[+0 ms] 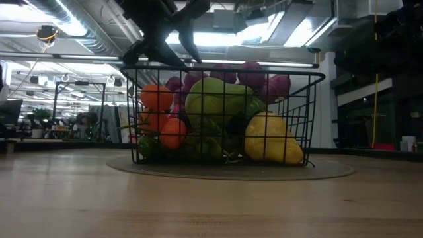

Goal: Build produce basket
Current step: Put the purple garlic into the black wire basket

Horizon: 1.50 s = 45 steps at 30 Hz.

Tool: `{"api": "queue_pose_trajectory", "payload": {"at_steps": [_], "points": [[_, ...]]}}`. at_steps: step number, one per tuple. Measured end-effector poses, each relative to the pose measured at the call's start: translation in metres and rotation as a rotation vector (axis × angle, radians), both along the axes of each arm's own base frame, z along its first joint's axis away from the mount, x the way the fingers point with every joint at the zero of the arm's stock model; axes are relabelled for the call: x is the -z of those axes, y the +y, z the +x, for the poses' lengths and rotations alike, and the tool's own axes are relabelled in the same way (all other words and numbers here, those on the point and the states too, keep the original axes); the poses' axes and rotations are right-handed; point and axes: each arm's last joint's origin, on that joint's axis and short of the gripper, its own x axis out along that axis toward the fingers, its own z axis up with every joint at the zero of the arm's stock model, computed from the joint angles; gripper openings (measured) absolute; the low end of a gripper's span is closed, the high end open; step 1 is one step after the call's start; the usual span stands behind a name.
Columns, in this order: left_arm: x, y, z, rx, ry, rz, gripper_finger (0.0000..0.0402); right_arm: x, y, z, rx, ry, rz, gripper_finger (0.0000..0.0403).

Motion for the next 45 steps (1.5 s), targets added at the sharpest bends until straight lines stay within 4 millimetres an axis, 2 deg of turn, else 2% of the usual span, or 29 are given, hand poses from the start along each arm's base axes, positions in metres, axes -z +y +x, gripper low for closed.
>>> {"api": "queue_pose_trajectory", "payload": {"at_steps": [11, 33, 38, 45], "points": [[0.002, -0.009, -0.002, 0.057, -0.005, -0.075, 0.0138, 0.000, 0.000, 0.000, 0.000, 0.000, 0.000, 0.0181], [0.011, 0.000, -0.006, -0.035, 0.003, -0.165, 0.0135, 0.000, 0.000, 0.000, 0.000, 0.000, 0.000, 0.0181], [0.013, 0.001, -0.007, -0.042, 0.012, -0.212, 0.0120, 0.000, 0.000, 0.000, 0.000, 0.000, 0.000, 0.0181], [0.015, 0.004, -0.008, -0.067, 0.002, -0.236, 0.0078, 0.000, 0.000, 0.000, 0.000, 0.000, 0.000, 0.0181]]}}
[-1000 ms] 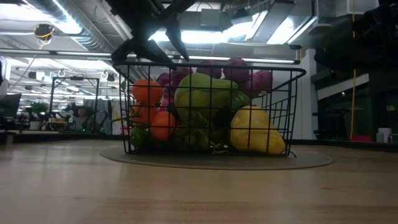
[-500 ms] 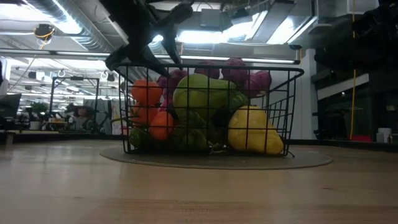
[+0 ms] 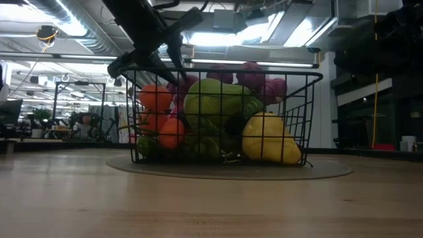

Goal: Build produce basket
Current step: Put the purple garlic into the black wire basket

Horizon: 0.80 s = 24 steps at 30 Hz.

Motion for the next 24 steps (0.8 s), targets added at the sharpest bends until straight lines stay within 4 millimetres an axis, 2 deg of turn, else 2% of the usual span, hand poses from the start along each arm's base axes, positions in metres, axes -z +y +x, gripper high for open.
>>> {"api": "queue_pose_trajectory", "payload": {"at_steps": [9, 15, 24], "points": [[0.0000, 0.0054, 0.0008, -0.017, 0.001, 0.001, 0.0044, 0.0000, 0.0000, 0.0000, 0.000, 0.000, 0.000, 0.0181], [-0.0001, 0.0045, 0.0008, -0.002, 0.013, 0.016, 0.0004, 0.0000, 0.0000, 0.0000, 0.000, 0.000, 0.000, 0.0181], [-0.0037, -0.0032, 0.0023, 0.012, -0.016, 0.069, 0.0001, 0.0000, 0.0000, 0.0000, 0.000, 0.000, 0.000, 0.0181]]}}
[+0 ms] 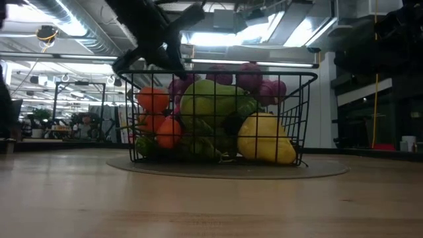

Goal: Build produce basket
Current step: Put the purple garlic into the black wire basket

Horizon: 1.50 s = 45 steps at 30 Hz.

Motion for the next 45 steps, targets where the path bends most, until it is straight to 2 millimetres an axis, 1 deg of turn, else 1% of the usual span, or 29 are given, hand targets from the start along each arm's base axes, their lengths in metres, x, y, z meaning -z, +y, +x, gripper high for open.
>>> {"api": "queue_pose_trajectory", "payload": {"at_steps": [9, 15, 35, 42, 45], "points": [[-0.016, -0.007, 0.012, 0.135, -0.062, 0.129, 0.0000, 0.000, 0.000, 0.000, 0.000, 0.000, 0.000, 0.0181], [-0.023, -0.020, 0.014, 0.212, -0.105, 0.171, 0.0000, 0.000, 0.000, 0.000, -0.001, 0.000, 0.000, 0.0181], [-0.025, -0.073, -0.001, 0.341, -0.173, 0.120, 0.0000, 0.000, 0.000, 0.000, 0.000, 0.000, 0.000, 0.0181], [-0.026, -0.081, -0.006, 0.292, -0.182, 0.162, 0.0000, 0.000, 0.000, 0.000, 0.000, 0.000, 0.000, 0.0181], [-0.026, -0.080, -0.006, 0.289, -0.176, 0.165, 0.0000, 0.000, 0.000, 0.000, 0.000, 0.000, 0.000, 0.0181]]}}
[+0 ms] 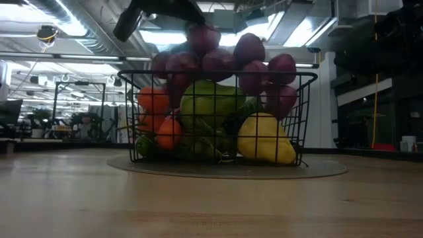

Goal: Build produce basket
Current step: Put the purple garlic into the black wire basket

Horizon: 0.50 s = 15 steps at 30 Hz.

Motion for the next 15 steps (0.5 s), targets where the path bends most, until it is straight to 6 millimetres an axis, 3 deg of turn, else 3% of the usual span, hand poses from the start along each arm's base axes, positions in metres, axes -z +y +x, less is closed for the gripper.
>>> {"api": "queue_pose_trajectory", "payload": {"at_steps": [9, 15], "points": [[0.0029, 0.0093, 0.0025, -0.028, 0.022, -0.010, 0.0001, 0.0000, 0.0000, 0.0000, 0.000, 0.000, 0.000, 0.0181], [0.0029, 0.0097, 0.0026, -0.032, 0.021, -0.010, 0.0033, 0.0000, 0.0000, 0.0000, 0.000, 0.000, 0.000, 0.0181]]}}
